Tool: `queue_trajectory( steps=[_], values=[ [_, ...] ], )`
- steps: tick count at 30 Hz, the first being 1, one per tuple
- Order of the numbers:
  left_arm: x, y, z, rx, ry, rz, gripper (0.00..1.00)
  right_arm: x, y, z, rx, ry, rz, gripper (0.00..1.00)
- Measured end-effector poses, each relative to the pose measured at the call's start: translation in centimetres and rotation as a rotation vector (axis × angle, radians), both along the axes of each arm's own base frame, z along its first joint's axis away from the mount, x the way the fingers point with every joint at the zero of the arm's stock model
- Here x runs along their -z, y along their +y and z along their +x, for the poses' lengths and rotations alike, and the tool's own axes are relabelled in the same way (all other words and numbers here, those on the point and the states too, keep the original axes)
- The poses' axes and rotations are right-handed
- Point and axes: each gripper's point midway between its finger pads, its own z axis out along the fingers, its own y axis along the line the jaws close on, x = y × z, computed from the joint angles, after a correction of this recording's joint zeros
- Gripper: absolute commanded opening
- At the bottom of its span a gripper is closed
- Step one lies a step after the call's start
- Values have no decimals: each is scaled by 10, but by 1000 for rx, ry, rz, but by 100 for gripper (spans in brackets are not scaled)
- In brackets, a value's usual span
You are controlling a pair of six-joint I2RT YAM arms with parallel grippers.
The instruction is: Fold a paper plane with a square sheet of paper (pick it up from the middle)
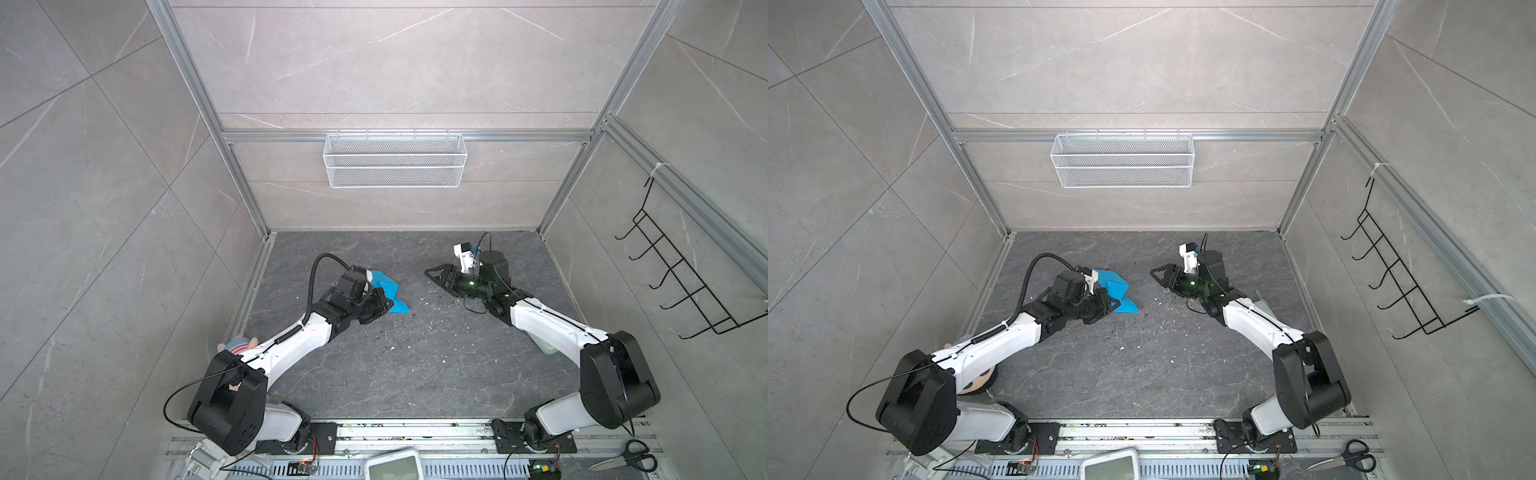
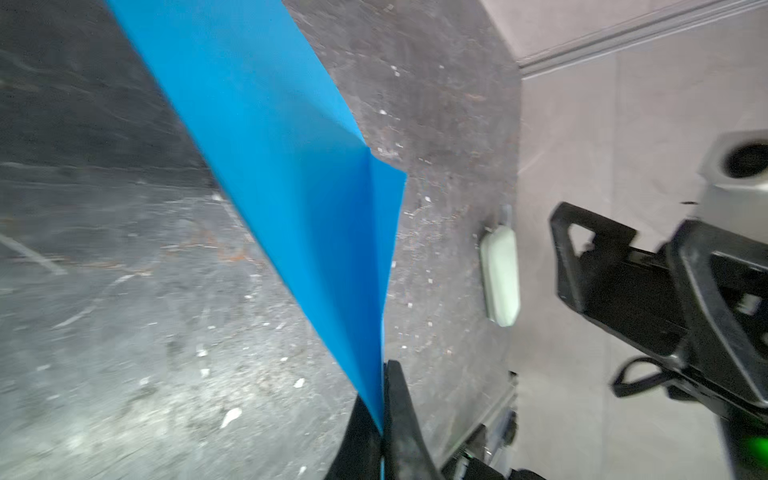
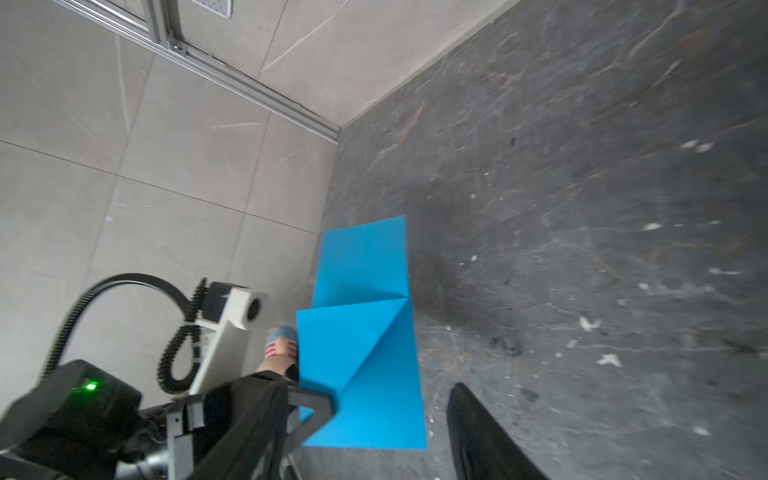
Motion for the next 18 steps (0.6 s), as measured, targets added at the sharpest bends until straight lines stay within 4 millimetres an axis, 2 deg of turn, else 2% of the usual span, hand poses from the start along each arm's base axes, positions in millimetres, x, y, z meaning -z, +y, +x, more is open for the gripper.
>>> queue_trajectory(
  steps=[4, 7, 13, 15, 18],
  values=[
    [4, 37, -1, -17, 4, 273, 5, -1, -20, -4, 60, -46, -125, 89],
    [4, 63, 3, -17, 27, 506, 4, -5, -36, -5, 113, -89, -203, 95],
    [18, 100, 12, 12, 86, 988, 3, -4, -61, -7, 205, -119, -315, 96],
    [26, 107, 12, 38, 119, 1129, 3, 0, -67, -8, 228, -113, -339, 96],
    [39, 106, 16, 76, 150, 1268, 4, 8, -75, -11, 254, -93, -370, 95]
  ],
)
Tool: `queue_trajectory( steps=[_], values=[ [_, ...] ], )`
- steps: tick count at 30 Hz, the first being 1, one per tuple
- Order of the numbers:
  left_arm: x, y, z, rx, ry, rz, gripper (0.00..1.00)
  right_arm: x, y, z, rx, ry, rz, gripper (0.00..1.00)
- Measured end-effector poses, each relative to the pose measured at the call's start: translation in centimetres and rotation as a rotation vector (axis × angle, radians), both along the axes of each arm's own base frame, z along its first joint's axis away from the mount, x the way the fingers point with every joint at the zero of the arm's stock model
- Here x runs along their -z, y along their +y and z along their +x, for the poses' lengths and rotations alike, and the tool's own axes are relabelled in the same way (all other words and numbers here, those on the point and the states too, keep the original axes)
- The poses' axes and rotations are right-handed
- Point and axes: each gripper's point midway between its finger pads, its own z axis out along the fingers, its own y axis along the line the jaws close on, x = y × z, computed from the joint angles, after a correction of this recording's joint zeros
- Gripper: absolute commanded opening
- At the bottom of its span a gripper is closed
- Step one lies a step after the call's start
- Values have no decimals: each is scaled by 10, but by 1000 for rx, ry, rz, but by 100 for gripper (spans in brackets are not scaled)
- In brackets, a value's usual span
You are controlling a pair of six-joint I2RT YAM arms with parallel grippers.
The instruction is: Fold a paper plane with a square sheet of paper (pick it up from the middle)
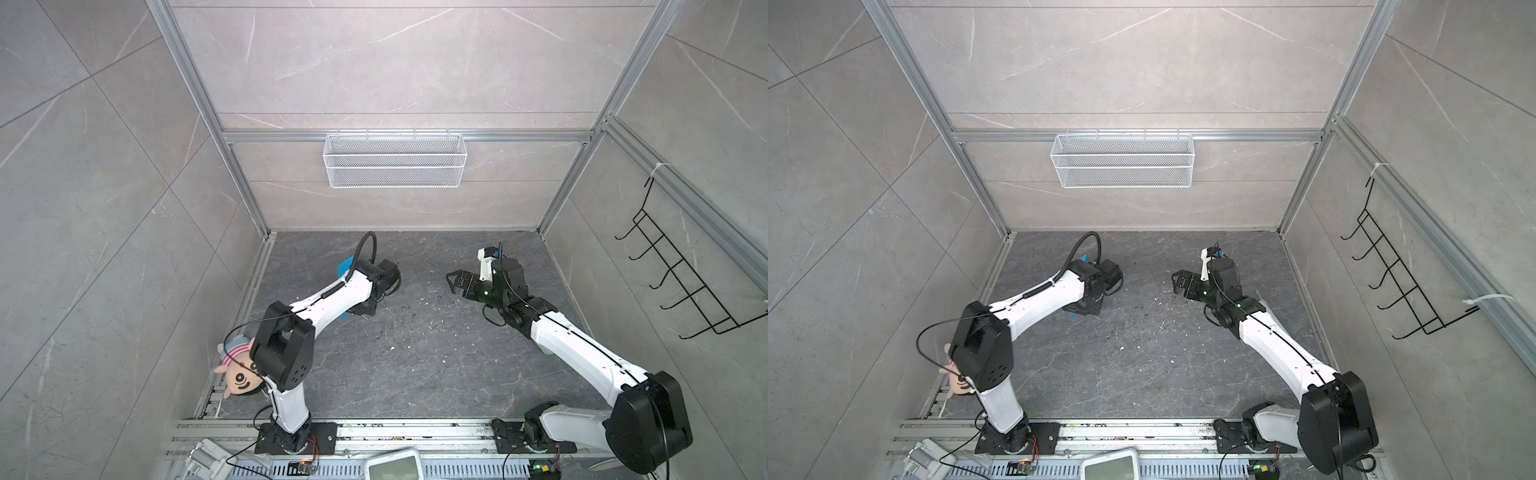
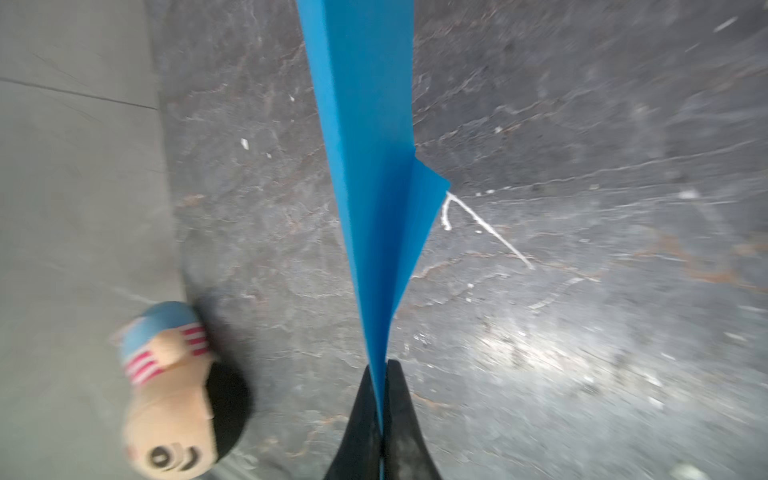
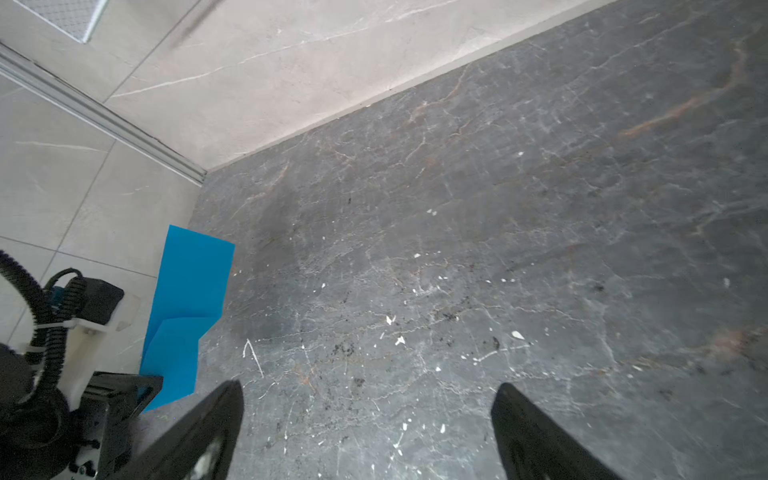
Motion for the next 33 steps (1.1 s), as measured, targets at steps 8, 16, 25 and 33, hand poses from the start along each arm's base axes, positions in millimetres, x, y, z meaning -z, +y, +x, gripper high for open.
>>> queue_trajectory(
  steps=[8, 16, 25, 33],
  values=[
    [52, -55, -5, 71, 82, 20, 27, 7, 0, -3, -4, 31, -3, 88],
    [69, -117, -17, 82, 143, -357, 70, 12, 4, -5, -21, 60, 26, 88],
    [23, -95, -11, 13, 42, -762, 99, 55, 40, -17, -137, 197, 46, 96],
    [21, -12, -10, -170, -87, -822, 100, 87, 158, -57, -404, 289, 44, 95]
  ],
)
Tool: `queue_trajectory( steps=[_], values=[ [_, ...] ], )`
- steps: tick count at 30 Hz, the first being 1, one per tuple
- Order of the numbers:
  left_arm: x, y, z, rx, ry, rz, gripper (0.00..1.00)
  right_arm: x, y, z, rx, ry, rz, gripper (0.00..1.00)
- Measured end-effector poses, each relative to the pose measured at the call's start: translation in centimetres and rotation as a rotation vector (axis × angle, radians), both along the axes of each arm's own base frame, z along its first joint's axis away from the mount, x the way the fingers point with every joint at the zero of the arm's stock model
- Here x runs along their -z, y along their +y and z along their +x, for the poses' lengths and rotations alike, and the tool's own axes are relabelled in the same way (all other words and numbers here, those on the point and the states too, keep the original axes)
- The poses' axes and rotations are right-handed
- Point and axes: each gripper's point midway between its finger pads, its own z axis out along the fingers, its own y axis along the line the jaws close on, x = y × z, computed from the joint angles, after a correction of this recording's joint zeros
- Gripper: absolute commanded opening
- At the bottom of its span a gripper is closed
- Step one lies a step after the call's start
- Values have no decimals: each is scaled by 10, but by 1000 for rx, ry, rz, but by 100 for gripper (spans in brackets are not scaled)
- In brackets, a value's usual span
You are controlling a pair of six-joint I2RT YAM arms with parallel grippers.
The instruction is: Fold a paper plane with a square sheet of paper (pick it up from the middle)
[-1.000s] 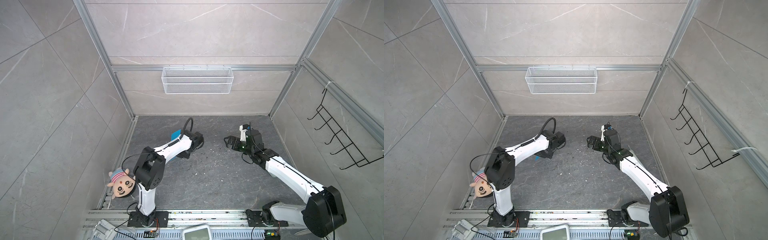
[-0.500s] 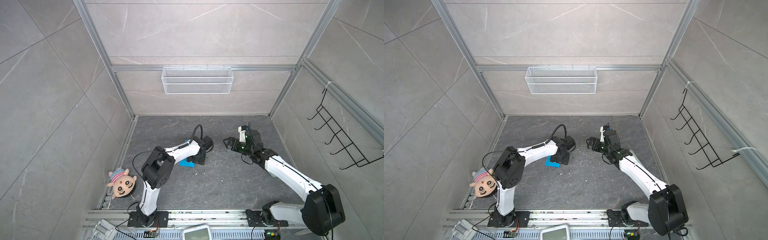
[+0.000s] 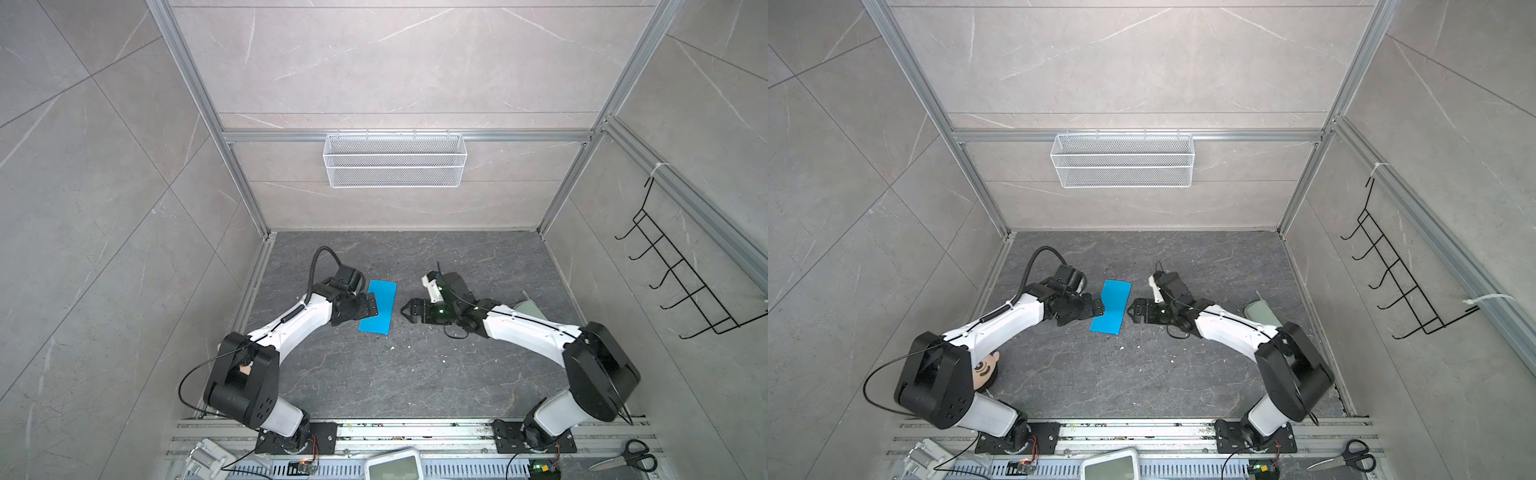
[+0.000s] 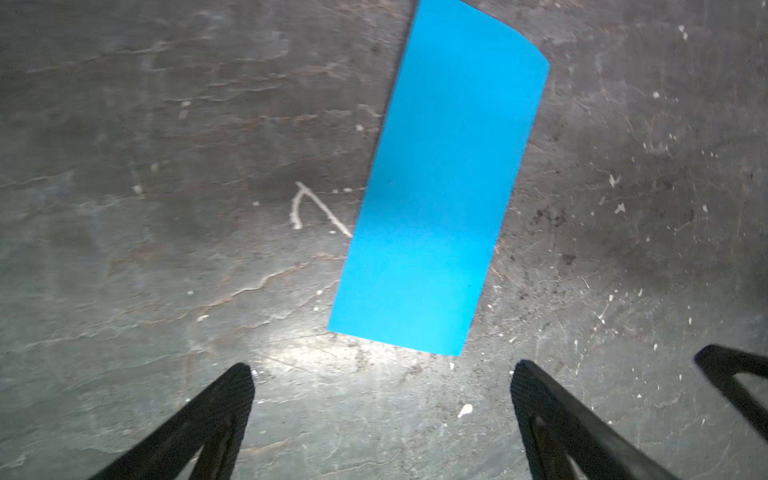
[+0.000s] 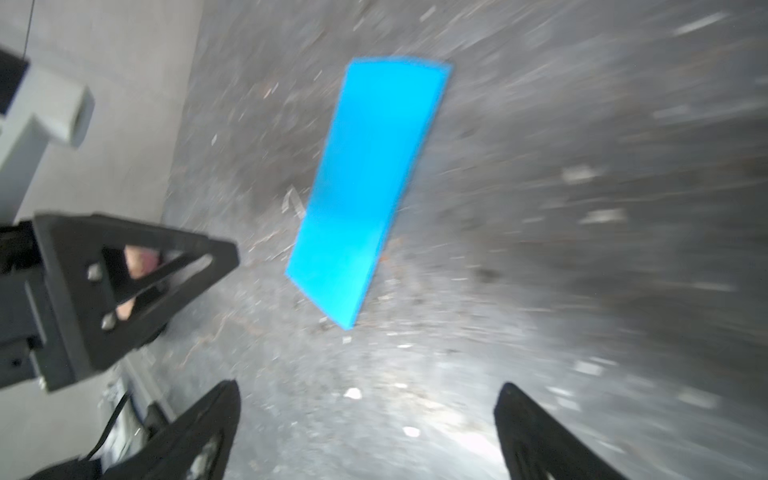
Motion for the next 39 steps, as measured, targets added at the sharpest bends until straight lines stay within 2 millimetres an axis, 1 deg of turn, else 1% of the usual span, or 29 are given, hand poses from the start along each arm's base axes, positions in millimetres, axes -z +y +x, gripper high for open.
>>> queue_trajectory(
  steps=[2, 5, 8, 11, 14, 21, 26, 28, 30, 33, 36, 38, 39],
  values=[
    [3, 21, -4, -62, 0, -9, 100, 5, 29, -3, -46, 23, 26, 94],
    [6, 44, -10, -138, 0, -18, 100, 12, 67, -7, -102, 52, 48, 91],
    [9, 57, -14, -185, 2, -31, 100, 17, 99, -9, -149, 68, 60, 91],
    [10, 65, -17, -222, 8, -45, 100, 25, 118, -9, -170, 94, 61, 91],
    [8, 69, -16, -244, 2, -52, 100, 38, 123, -9, -172, 132, 40, 91],
    [8, 69, -15, -262, 4, -67, 99, 65, 116, -13, -161, 206, -48, 89],
    [9, 62, -15, -244, 15, -99, 100, 68, 112, -13, -163, 208, -85, 89],
    [10, 58, -14, -234, 26, -112, 100, 69, 107, -15, -166, 202, -93, 88],
    [11, 54, -13, -221, 36, -132, 100, 70, 95, -20, -164, 205, -105, 87],
    [11, 45, -12, -197, 48, -176, 100, 71, 64, -28, -152, 215, -130, 87],
    [8, 36, -10, -172, 48, -219, 100, 70, 34, -31, -130, 230, -136, 86],
    [5, 28, -9, -153, 40, -251, 100, 65, 24, -28, -112, 225, -129, 86],
    [3, 25, -8, -145, 36, -262, 100, 61, 23, -27, -107, 216, -121, 86]
  ],
)
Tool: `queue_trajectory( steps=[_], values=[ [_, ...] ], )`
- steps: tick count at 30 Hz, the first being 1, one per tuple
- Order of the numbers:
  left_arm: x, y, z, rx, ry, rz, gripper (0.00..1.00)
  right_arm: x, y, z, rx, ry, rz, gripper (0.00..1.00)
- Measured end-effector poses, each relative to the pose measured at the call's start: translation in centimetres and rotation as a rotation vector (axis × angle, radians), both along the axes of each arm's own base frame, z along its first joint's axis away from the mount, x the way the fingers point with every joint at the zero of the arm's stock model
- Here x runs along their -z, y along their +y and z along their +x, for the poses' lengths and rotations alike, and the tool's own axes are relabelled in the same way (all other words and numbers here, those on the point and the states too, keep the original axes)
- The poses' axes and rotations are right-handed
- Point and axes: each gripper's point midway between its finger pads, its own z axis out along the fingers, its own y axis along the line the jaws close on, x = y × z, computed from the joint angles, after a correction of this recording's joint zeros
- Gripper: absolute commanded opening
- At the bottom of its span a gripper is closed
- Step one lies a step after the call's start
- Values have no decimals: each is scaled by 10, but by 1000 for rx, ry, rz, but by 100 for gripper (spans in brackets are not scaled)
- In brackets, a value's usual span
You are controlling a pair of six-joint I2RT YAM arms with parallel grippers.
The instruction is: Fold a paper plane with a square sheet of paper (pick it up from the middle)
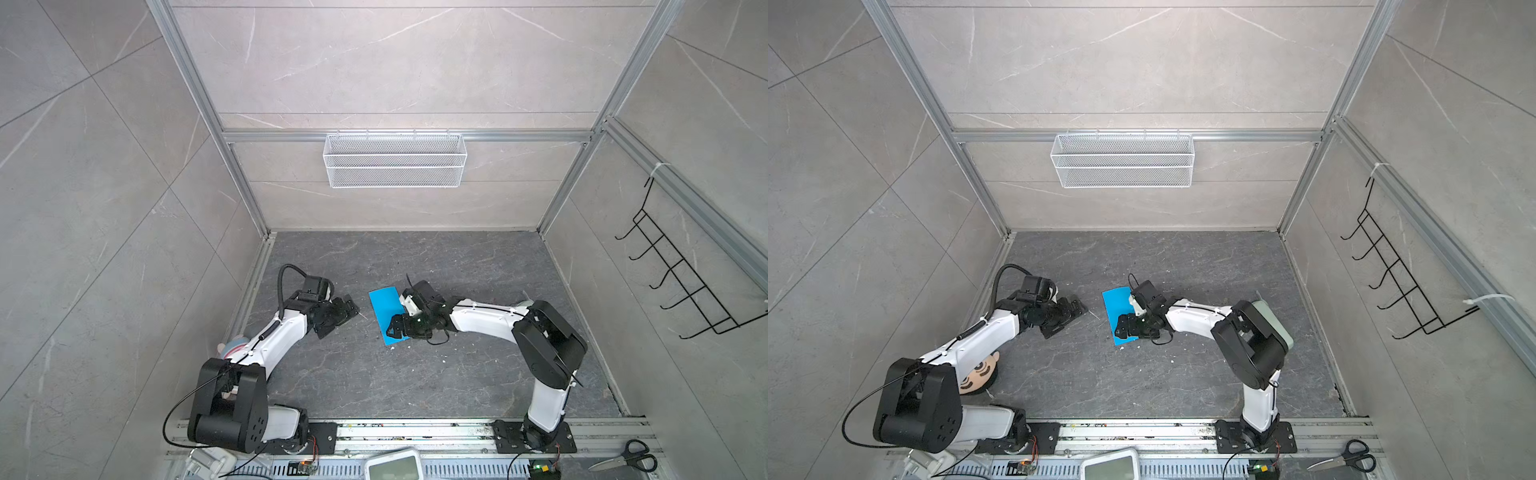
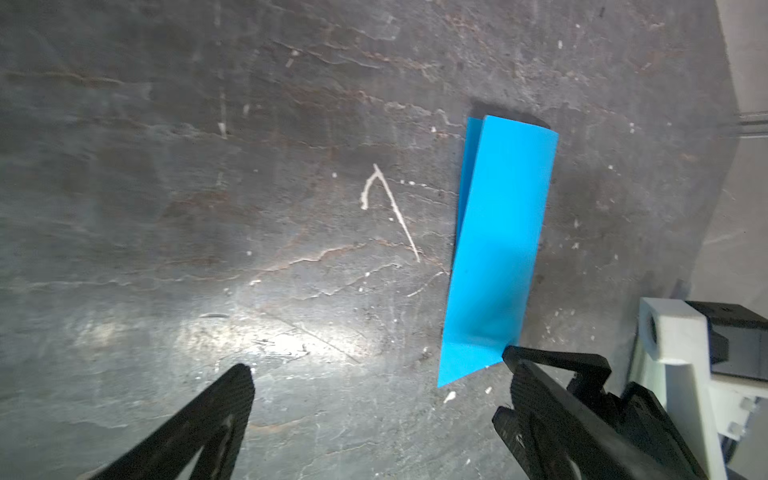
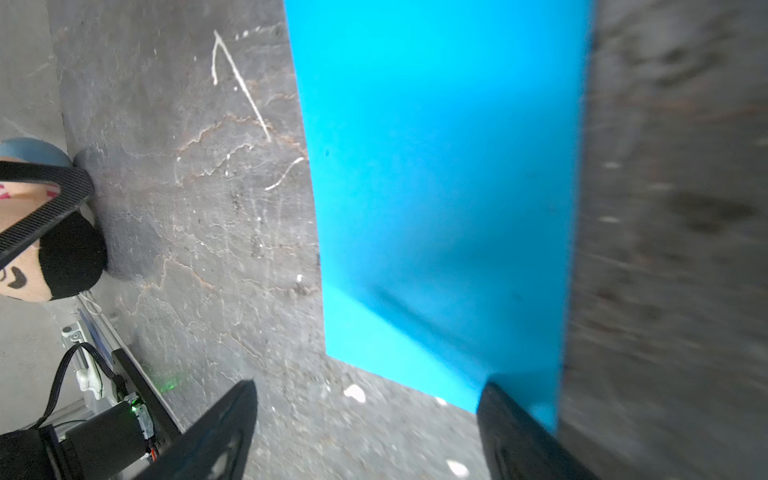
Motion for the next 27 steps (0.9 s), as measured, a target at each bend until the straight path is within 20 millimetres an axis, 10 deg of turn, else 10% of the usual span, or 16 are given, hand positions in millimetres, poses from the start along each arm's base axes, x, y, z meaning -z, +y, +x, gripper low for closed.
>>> queue_trajectory(
  steps=[8, 15, 27],
  values=[
    [12, -34, -17, 40, 35, -104, 100, -27, 15, 33, 35, -84, 89, 73],
    [26, -61, -24, 65, 87, -147, 97, 2, 12, 63, 91, -45, 73, 69],
    [40, -84, -19, 52, 135, -239, 67, 11, 9, 77, 130, 0, 98, 66]
  ],
)
